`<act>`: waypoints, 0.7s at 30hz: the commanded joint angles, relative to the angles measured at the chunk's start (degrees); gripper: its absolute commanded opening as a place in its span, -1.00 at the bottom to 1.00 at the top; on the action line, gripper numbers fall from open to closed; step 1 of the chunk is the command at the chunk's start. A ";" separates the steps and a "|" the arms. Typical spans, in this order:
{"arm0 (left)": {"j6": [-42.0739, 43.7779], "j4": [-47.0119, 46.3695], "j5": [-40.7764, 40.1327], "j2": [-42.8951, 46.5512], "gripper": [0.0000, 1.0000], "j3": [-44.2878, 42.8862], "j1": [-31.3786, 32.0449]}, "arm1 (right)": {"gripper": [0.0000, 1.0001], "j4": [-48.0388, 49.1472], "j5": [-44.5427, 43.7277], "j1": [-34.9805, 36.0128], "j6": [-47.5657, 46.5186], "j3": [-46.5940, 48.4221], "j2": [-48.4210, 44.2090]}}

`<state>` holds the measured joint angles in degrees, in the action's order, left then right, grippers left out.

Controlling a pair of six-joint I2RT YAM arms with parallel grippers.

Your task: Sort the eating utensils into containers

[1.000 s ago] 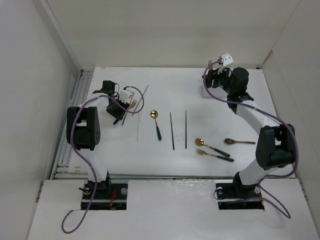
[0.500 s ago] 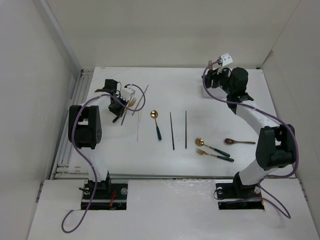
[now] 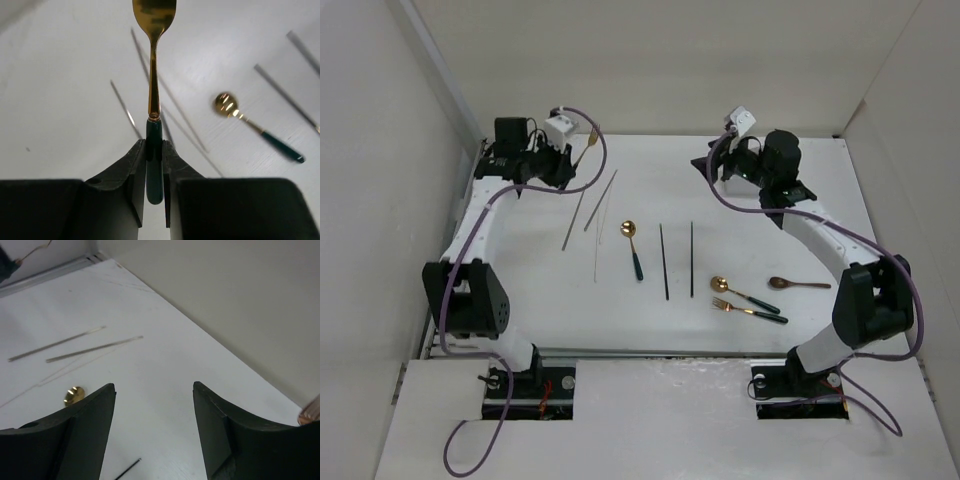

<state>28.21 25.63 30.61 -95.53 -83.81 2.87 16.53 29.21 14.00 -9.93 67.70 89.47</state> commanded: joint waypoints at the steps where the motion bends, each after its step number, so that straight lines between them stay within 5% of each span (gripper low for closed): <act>1: -6.04 -3.38 13.76 8.58 -1.00 -3.46 -0.06 | 0.37 1.31 8.13 4.09 -0.88 4.62 -3.60; 5: -15.79 -19.50 18.26 14.83 -1.00 0.56 2.31 | 0.37 2.88 14.28 10.42 0.86 7.88 -2.20; 9: -26.67 -35.07 20.62 20.11 -1.00 5.66 5.38 | 0.37 22.84 18.16 13.60 15.05 7.88 0.26; 13: -32.67 -40.65 21.15 21.52 -1.00 6.20 7.67 | 0.37 43.35 20.44 15.79 28.11 6.83 4.82; 21: -37.52 -46.28 21.68 23.10 -1.00 7.34 11.10 | 0.29 46.04 19.31 18.96 33.66 11.66 11.16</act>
<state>-5.65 -13.63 50.19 -75.11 -77.21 13.21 55.42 47.97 31.70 19.42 76.16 100.44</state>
